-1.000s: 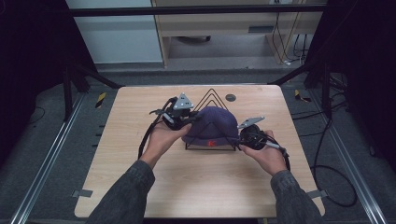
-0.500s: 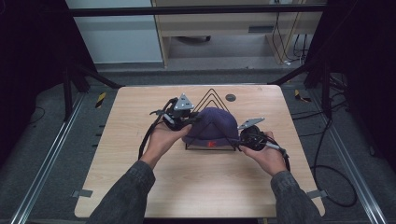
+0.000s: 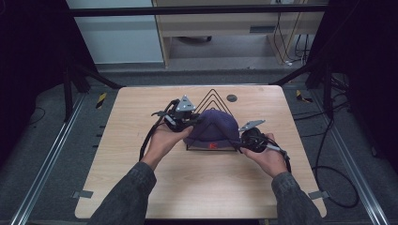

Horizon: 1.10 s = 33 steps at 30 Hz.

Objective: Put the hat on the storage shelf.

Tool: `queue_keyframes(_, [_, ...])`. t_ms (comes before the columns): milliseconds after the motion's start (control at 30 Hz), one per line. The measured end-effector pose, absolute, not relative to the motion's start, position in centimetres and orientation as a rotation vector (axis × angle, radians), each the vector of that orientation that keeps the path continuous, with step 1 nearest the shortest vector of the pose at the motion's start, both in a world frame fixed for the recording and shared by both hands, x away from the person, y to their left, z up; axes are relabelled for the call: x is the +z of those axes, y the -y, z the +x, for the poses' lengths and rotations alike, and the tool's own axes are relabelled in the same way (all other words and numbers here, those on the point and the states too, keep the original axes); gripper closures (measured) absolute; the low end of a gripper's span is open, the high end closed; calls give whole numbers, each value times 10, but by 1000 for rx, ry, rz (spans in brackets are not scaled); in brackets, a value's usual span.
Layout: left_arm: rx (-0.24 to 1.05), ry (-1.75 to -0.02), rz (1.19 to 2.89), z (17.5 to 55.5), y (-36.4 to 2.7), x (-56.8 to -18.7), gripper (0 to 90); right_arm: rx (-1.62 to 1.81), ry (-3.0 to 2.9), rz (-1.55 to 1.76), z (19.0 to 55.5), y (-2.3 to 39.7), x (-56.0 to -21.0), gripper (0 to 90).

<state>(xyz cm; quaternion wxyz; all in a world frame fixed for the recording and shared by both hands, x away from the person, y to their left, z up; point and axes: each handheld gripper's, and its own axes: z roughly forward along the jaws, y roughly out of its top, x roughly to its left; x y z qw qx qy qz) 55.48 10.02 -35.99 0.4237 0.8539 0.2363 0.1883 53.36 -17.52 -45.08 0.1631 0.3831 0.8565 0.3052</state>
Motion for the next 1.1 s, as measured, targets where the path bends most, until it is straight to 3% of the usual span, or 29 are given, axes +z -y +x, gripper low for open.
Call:
queue_keyframes(367, [470, -612, 2140, 554, -102, -364, 757, 863, -2450, 1095, 532, 175, -453, 611])
queue_keyframes(700, [503, -637, 2094, 549, -107, -358, 632, 883, -2434, 1099, 526, 179, -447, 559])
queue_keyframes(1100, [527, -632, 2099, 533, -113, -346, 434, 912, -2393, 1098, 516, 182, -436, 435])
